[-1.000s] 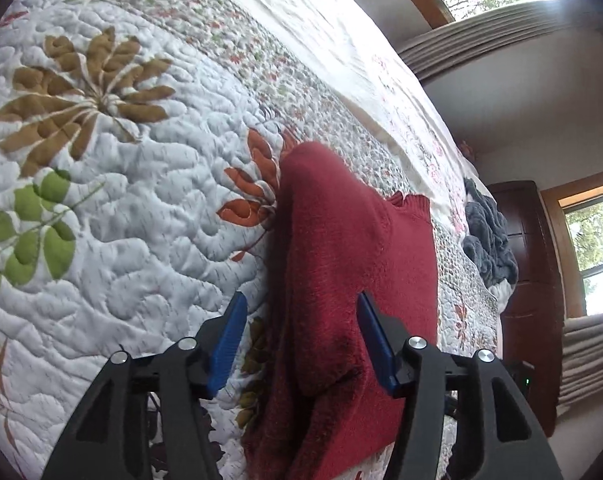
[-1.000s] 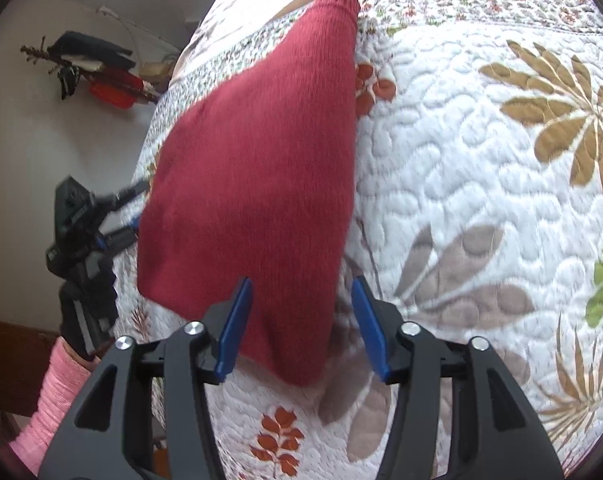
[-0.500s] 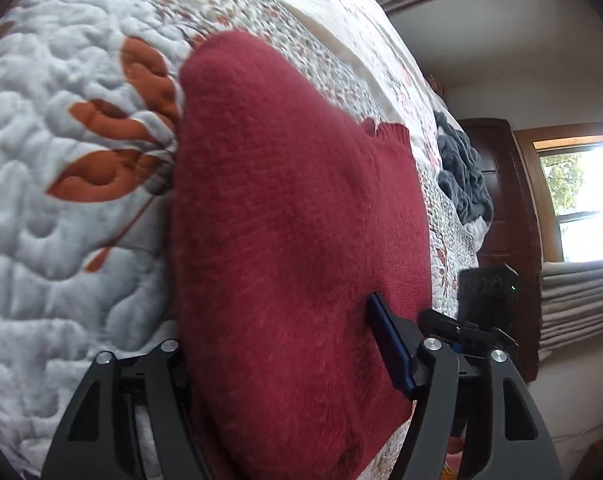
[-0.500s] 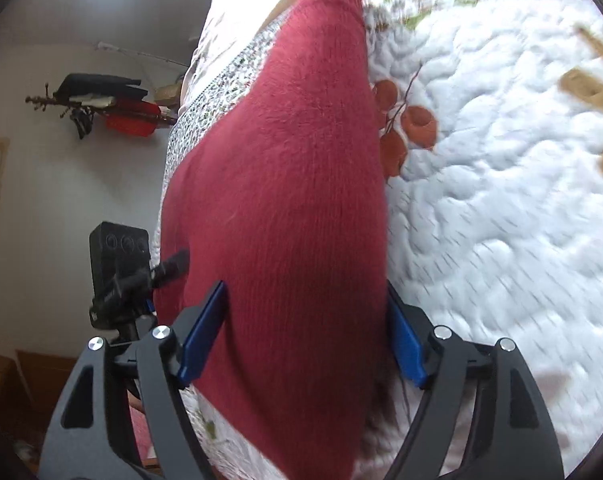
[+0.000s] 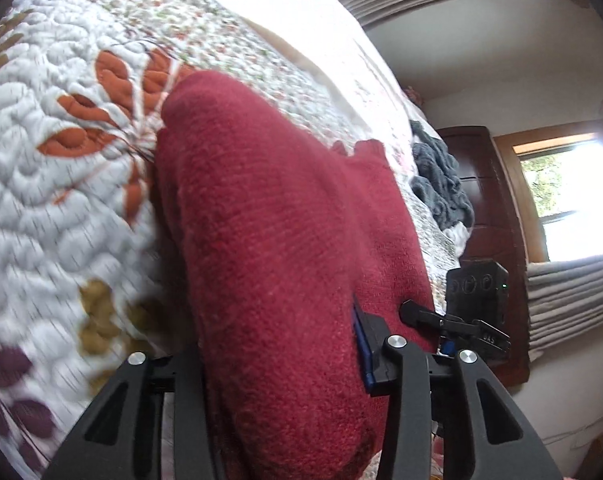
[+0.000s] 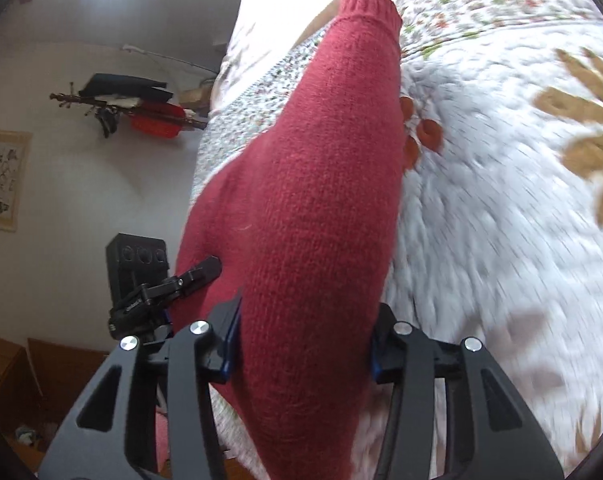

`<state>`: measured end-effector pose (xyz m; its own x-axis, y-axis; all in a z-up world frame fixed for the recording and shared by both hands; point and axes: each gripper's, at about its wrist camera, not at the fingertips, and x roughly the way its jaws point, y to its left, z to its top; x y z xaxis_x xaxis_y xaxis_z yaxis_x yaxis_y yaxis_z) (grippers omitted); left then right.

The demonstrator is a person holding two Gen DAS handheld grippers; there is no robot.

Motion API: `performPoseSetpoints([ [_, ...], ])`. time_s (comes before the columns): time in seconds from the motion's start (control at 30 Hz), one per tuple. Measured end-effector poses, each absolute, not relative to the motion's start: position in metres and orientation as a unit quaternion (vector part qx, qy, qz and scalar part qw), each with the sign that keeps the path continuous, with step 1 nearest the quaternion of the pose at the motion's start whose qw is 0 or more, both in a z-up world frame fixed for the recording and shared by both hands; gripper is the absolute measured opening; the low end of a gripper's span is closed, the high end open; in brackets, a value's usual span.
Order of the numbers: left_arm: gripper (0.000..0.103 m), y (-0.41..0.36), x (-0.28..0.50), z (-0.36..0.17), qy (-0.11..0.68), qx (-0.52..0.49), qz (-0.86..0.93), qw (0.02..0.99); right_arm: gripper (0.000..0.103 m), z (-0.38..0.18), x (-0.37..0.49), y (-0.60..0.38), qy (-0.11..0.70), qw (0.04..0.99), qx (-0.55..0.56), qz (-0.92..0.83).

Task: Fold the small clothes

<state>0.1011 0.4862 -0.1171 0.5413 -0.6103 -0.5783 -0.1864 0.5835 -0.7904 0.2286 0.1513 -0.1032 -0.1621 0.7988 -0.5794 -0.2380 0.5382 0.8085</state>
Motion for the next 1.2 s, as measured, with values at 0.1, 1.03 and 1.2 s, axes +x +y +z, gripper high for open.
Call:
performPoseSetpoints([
  [0.1, 0.041, 0.456, 0.081, -0.1, 0.445, -0.44, -0.16, 0.764, 0.045, -0.086, 0.208, 0.109, 0.624, 0.605, 0.233, 0.436],
  [1.03, 0.052, 0.284, -0.031, -0.149, 0.52, -0.363, -0.122, 0.764, 0.066, -0.142, 0.095, -0.04, 0.655, 0.641, 0.197, 0.349],
  [1.2, 0.052, 0.277, -0.046, -0.12, 0.525, -0.312, -0.108, 0.785, 0.072, -0.122, 0.08, -0.049, 0.651, 0.654, 0.182, 0.34],
])
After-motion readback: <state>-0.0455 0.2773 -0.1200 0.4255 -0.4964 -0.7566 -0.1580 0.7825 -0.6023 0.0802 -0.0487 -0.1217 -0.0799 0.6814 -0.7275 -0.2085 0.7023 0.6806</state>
